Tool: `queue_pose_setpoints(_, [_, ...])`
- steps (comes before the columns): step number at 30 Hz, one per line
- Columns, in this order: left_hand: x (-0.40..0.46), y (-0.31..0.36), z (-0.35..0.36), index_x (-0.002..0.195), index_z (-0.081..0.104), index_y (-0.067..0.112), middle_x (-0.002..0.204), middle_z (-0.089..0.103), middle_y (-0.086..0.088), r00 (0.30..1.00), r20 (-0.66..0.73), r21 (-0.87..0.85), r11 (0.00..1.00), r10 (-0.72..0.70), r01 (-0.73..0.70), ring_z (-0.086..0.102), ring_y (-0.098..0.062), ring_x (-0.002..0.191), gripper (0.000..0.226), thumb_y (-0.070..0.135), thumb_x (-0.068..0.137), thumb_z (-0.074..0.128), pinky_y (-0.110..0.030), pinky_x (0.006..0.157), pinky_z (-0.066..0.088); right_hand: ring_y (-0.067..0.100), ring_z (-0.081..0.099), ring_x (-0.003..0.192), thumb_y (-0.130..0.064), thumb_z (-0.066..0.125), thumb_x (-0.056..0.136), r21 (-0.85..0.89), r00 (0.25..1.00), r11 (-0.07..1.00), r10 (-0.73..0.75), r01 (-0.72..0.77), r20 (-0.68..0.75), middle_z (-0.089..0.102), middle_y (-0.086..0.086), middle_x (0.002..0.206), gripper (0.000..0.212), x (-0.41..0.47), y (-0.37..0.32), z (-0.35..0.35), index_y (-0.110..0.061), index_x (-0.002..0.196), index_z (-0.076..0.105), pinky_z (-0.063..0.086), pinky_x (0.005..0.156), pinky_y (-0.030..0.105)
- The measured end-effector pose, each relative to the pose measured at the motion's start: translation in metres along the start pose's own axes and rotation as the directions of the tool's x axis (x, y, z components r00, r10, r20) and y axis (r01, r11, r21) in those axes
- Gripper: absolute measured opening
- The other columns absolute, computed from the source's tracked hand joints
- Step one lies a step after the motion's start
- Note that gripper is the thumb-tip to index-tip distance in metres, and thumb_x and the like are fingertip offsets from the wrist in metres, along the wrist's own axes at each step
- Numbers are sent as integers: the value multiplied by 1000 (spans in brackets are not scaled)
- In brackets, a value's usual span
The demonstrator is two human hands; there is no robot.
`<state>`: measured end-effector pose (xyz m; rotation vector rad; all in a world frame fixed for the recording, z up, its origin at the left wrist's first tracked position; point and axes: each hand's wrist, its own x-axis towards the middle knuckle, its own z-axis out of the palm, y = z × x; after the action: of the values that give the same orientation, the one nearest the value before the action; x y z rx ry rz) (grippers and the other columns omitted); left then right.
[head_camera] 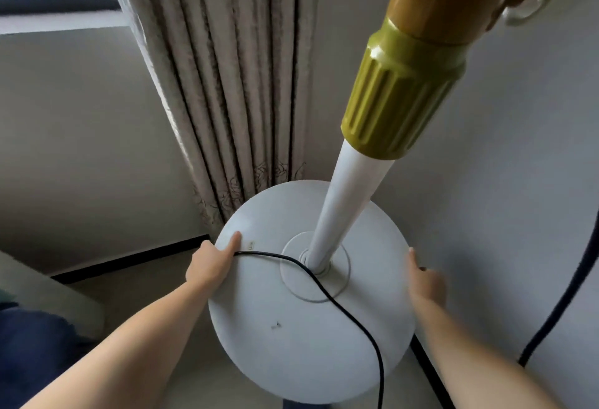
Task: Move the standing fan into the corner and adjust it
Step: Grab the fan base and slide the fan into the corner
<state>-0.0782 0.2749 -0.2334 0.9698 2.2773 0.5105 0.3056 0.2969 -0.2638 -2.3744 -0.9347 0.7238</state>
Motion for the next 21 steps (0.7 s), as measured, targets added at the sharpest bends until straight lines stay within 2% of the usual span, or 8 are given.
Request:
queue_pose_setpoints(4, [50, 29, 36, 113, 52, 4, 111, 62, -13, 1000, 19, 9, 1000, 20, -20, 58, -32, 99, 84, 78, 75, 39, -37, 72, 41, 34, 60, 75, -72, 37, 82, 93, 996, 992, 90, -87, -25, 66, 24, 83, 75, 50, -12, 27, -3, 62, 58, 42, 68, 36])
queue_pose_setpoints(8, [98, 44, 73, 113, 52, 6, 110, 62, -13, 998, 52, 6, 1000, 23, -23, 58, -32, 98, 84, 79, 73, 39, -37, 71, 42, 39, 64, 82, -81, 36, 70, 145, 983, 974, 182, -175, -39, 68, 27, 85, 81, 94, -16, 63, -4, 60, 60, 51, 82, 47])
queue_pose_setpoints(10, [120, 46, 92, 115, 53, 7, 111, 63, -13, 997, 67, -3, 1000, 24, -24, 59, -33, 100, 86, 81, 72, 39, -38, 74, 44, 43, 60, 106, -76, 40, 74, 175, 971, 961, 230, -216, -59, 63, 32, 112, 85, 108, -17, 80, 1, 93, 68, 42, 96, 51])
queue_pose_setpoints(11, [134, 46, 104, 116, 53, 7, 113, 63, -14, 997, 74, -8, 999, 32, -32, 59, -33, 102, 87, 81, 71, 40, -38, 76, 45, 43, 53, 118, -72, 43, 78, 204, 970, 957, 227, -206, -84, 58, 30, 126, 82, 115, -16, 91, -1, 114, 64, 36, 103, 50])
queue_pose_setpoints(13, [159, 39, 130, 118, 53, 8, 116, 63, -16, 995, 91, -6, 999, 46, -46, 59, -34, 105, 88, 81, 71, 41, -39, 80, 46, 38, 45, 128, -63, 45, 86, 250, 982, 959, 163, -134, -98, 50, 24, 137, 72, 128, -6, 117, -8, 132, 52, 31, 108, 47])
queue_pose_setpoints(15, [184, 28, 158, 116, 55, 9, 115, 63, -16, 993, 106, -5, 999, 51, -50, 60, -35, 104, 87, 82, 70, 40, -40, 83, 49, 40, 50, 122, -61, 41, 89, 251, 989, 961, 135, -115, -65, 55, 26, 130, 71, 145, 11, 140, -2, 127, 53, 38, 103, 49])
queue_pose_setpoints(19, [237, -1, 223, 120, 56, 8, 118, 63, -16, 986, 150, 4, 998, 67, -68, 60, -34, 106, 90, 82, 72, 38, -39, 85, 49, 42, 62, 100, -58, 39, 90, 172, 987, 975, 152, -141, -52, 66, 27, 106, 69, 174, 52, 198, 4, 105, 63, 46, 76, 42])
queue_pose_setpoints(21, [261, -15, 255, 124, 52, 6, 122, 61, -18, 985, 153, 14, 997, 75, -78, 58, -35, 110, 91, 80, 73, 39, -39, 87, 47, 42, 56, 112, -46, 41, 96, 234, 978, 957, 194, -171, -79, 60, 30, 119, 61, 184, 63, 230, 9, 117, 57, 44, 92, 46])
